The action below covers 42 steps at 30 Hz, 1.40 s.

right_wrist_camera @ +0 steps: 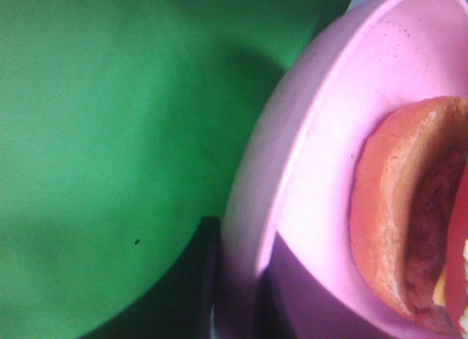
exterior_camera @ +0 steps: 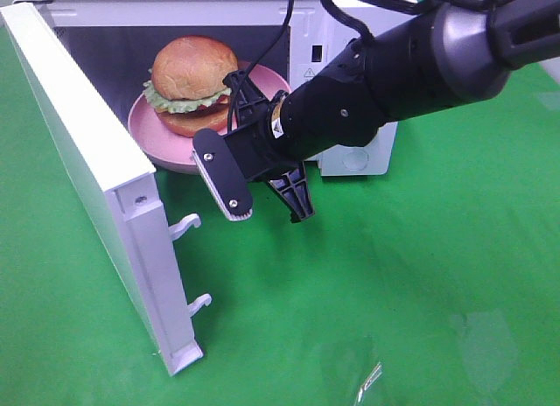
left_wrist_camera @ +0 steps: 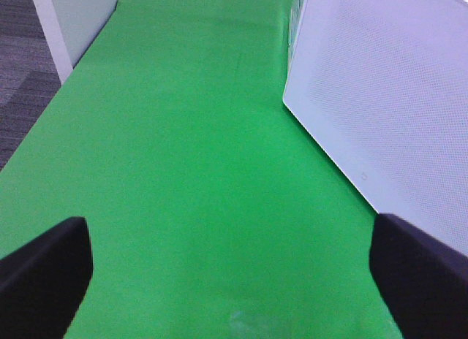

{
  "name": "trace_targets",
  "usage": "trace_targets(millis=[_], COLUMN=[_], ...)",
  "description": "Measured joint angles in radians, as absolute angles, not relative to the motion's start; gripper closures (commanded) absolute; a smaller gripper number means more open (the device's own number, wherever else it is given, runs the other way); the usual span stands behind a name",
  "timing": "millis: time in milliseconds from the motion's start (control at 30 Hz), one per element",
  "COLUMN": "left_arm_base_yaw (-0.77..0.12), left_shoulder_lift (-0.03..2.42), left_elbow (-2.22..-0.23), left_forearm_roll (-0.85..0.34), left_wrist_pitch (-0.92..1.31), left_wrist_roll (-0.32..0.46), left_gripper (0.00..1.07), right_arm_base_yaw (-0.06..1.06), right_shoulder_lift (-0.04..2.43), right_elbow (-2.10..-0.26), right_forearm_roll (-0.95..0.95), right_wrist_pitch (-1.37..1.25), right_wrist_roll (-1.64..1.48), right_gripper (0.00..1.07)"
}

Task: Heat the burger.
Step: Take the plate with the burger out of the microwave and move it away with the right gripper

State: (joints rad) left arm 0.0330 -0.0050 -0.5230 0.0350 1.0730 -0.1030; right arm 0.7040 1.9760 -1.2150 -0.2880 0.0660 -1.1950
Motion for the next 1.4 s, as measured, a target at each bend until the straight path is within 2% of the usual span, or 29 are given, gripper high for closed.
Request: trace_targets(millis=[1400], left_arm_base_yaw=[0.033], left_shoulder_lift=[-0.005], left_elbow=[-0.523], left_forearm_roll=[0.035], left_wrist_pitch=[1.073], left_wrist_roll=[-0.103], left_gripper=[0.12], right_arm_base_yaw=[0.703], right_shoulder_lift=[1.464], right_elbow=[-0.698], right_forearm_roll=[-0.216], right_wrist_pitch=[0.051], right_wrist_roll=[-1.239], right_gripper=[1.07])
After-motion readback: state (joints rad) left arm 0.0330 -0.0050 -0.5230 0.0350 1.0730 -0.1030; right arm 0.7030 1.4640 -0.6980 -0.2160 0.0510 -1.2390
